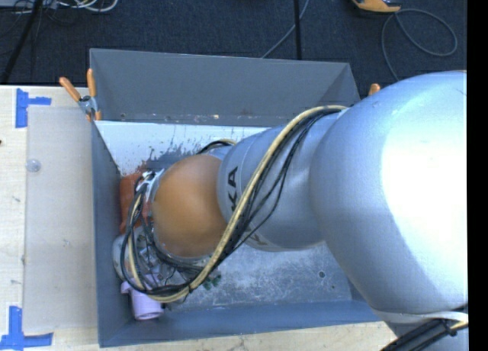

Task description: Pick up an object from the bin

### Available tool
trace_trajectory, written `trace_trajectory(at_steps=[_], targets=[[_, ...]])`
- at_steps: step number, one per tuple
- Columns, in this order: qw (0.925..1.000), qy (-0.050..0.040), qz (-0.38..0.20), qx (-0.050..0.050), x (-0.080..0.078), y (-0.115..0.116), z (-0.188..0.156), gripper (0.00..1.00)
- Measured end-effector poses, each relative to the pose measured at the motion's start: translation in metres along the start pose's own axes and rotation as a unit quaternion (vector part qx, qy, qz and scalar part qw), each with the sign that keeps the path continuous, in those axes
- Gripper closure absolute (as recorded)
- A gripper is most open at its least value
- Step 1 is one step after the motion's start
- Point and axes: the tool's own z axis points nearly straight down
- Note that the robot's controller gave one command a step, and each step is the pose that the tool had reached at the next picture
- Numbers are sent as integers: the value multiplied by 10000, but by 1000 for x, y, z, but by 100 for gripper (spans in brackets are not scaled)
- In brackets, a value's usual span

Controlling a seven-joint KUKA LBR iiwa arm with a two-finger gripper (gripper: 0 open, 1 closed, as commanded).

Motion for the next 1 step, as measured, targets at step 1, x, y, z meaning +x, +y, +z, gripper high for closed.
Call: trace_trajectory(at_steps=[1], targets=[[10000, 6, 4, -1, 1, 0, -2, 100]])
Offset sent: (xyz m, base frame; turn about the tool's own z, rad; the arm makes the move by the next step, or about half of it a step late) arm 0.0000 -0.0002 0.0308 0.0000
